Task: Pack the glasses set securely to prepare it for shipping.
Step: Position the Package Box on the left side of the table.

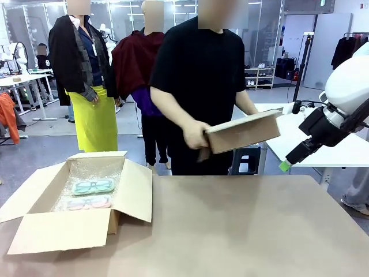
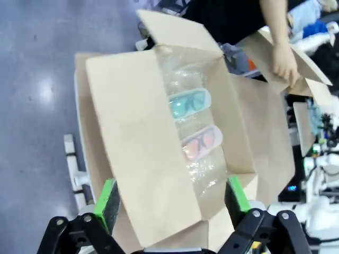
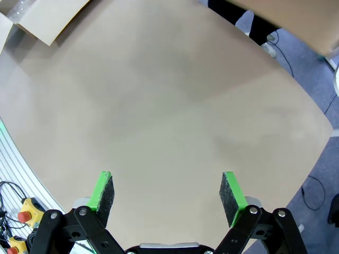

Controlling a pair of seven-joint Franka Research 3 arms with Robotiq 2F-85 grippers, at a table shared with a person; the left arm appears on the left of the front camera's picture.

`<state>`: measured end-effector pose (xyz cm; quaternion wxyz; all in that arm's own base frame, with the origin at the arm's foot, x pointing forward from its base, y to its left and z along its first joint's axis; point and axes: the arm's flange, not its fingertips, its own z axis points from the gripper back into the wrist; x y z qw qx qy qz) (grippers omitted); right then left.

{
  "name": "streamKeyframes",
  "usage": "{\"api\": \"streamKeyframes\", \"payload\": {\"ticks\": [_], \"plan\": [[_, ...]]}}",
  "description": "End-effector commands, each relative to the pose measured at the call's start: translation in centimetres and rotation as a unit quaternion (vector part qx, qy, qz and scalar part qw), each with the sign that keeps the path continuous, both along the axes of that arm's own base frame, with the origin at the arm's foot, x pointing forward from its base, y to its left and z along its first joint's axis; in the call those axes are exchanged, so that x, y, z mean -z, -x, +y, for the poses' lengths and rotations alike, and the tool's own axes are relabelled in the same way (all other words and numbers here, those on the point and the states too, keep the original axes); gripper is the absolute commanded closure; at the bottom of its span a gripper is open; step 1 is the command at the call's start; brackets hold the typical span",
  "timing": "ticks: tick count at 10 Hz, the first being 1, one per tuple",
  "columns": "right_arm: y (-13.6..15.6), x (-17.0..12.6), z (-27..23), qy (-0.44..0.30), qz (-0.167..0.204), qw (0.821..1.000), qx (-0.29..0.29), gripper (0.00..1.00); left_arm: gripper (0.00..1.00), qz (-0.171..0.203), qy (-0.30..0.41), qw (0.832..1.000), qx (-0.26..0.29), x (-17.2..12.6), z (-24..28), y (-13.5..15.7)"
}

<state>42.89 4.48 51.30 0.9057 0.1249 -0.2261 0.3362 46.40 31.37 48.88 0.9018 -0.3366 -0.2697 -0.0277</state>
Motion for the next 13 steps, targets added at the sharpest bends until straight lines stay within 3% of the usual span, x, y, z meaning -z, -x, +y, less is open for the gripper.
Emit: {"api": "streamKeyframes", "payload": {"ticks": [1,3,5,6,9,10,13], "plan": [[0.2,-0.1,0.1,0.004,0.004,1.0,0.0,0.0,0.0,-0.094,-0.089,0.988,0.078,-5.3,-6.7,4.5],[0.2,-0.1,0.1,0.004,0.004,1.0,0.0,0.0,0.0,-0.177,-0.159,0.955,0.177,-8.6,-12.9,8.2],[0.2,-0.1,0.1,0.004,0.004,1.0,0.0,0.0,0.0,-0.263,-0.19,0.895,0.306,-9.4,-17.4,13.1],[0.2,-0.1,0.1,0.004,0.004,1.0,0.0,0.0,0.0,-0.279,-0.188,0.877,0.344,-9.5,-18.5,15.2],[0.2,-0.1,0.1,0.004,0.004,1.0,0.0,0.0,0.0,-0.289,-0.201,0.863,0.364,-9.3,-20.3,17.9],[0.2,-0.1,0.1,0.004,0.004,1.0,0.0,0.0,0.0,-0.28,-0.195,0.869,0.359,-9.2,-20.3,17.4],[0.2,-0.1,0.1,0.004,0.004,1.0,0.0,0.0,0.0,-0.286,-0.201,0.864,0.363,-9.4,-20.8,17.5]]}}
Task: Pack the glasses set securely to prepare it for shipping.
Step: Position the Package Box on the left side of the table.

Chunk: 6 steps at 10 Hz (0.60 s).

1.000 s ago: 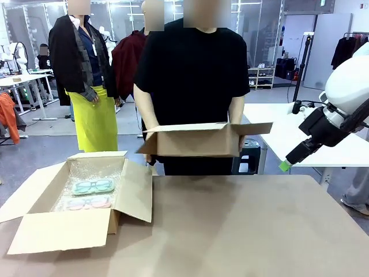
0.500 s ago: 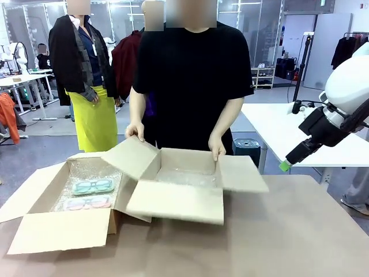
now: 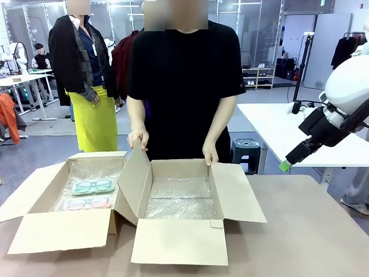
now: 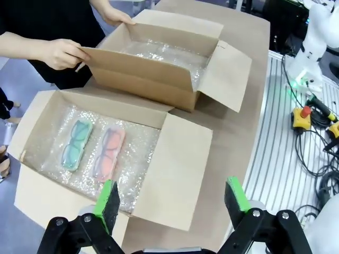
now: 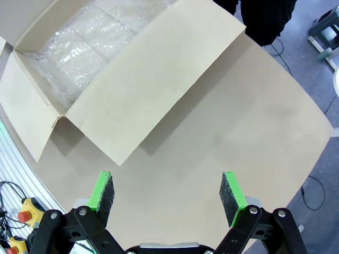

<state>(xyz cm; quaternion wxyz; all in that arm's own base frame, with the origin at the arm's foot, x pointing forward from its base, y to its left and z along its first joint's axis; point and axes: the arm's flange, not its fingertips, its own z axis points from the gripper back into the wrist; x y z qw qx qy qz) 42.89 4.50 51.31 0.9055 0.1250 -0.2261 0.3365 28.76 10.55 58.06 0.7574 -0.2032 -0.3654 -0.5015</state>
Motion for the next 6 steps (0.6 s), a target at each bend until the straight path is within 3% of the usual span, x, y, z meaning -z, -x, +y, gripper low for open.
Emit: {"api": "streamKeyframes", "payload": {"ticks": [1,6], "plan": [[0.22,-0.11,0.05,0.004,0.004,1.0,0.0,0.0,0.0,0.0,-0.005,1.0,-0.002,-0.23,0.05,-0.15],[0.22,-0.11,0.05,0.004,0.004,1.0,0.0,0.0,0.0,0.0,-0.005,1.0,-0.002,-0.23,0.05,-0.15]]}}
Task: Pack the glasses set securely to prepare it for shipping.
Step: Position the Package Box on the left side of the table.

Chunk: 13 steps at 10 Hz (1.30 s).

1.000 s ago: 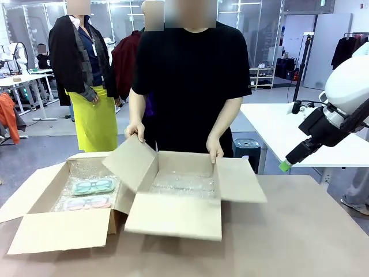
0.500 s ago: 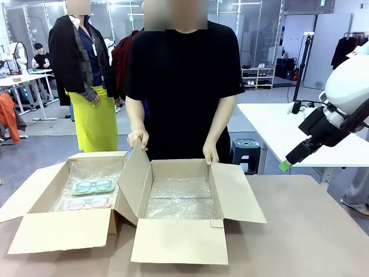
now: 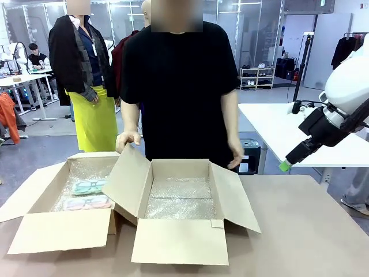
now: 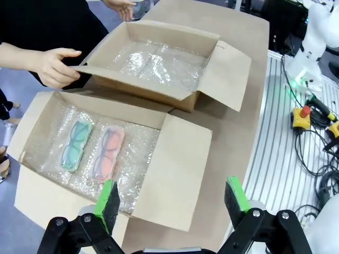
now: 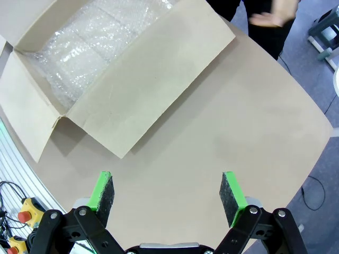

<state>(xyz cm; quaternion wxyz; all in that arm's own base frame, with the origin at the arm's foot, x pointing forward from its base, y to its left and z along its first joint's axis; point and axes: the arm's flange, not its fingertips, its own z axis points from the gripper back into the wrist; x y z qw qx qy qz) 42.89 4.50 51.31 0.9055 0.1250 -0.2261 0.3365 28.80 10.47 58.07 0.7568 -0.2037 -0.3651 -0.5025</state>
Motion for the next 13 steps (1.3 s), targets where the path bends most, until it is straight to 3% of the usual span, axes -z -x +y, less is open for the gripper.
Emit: {"api": "streamKeyframes", "payload": {"ticks": [1,13], "plan": [[0.22,-0.11,0.05,0.004,0.004,1.0,0.0,0.0,0.0,0.0,-0.005,1.0,-0.003,-0.23,0.13,-0.11],[0.22,-0.11,0.05,0.004,0.004,1.0,0.0,0.0,0.0,0.0,-0.005,1.0,-0.003,-0.23,0.13,-0.11]]}}
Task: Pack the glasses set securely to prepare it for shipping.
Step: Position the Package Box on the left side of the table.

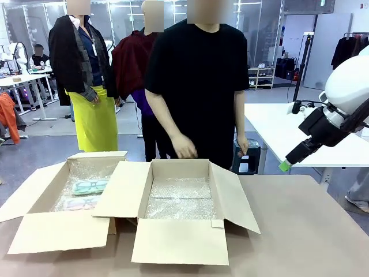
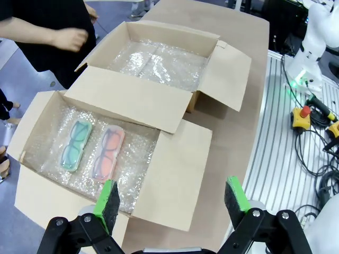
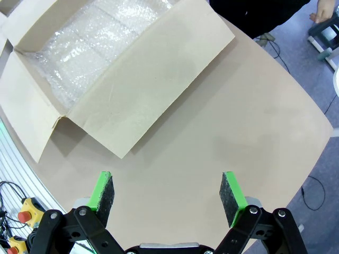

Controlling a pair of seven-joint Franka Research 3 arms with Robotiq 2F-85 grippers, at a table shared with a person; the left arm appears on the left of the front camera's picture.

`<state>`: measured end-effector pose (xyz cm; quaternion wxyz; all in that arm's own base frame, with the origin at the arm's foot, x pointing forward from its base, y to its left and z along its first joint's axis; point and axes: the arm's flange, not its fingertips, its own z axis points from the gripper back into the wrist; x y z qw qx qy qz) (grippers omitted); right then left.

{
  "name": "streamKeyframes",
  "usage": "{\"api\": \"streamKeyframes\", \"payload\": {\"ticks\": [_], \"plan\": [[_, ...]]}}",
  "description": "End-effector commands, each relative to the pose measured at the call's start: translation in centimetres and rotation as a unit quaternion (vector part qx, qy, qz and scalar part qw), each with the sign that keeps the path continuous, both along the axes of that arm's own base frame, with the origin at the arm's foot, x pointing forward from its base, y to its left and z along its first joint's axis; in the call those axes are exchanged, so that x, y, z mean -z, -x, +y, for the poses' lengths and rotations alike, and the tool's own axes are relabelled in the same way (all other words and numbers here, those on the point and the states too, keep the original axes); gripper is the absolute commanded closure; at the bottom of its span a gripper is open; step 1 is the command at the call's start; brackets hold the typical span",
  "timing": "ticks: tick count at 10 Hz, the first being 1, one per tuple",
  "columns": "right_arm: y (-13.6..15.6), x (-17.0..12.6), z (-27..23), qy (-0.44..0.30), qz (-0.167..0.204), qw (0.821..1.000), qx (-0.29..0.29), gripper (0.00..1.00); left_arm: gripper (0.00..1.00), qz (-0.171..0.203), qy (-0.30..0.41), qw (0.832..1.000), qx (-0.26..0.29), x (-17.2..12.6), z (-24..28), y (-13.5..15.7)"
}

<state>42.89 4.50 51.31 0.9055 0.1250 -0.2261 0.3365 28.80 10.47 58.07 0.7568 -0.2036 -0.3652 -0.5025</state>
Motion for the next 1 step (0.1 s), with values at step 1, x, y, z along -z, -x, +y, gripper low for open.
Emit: {"api": "streamKeyframes", "payload": {"ticks": [1], "plan": [[0.22,-0.11,0.05,0.004,0.004,1.0,0.0,0.0,0.0,0.001,-0.005,1.0,-0.003,-0.23,0.12,-0.11]]}}
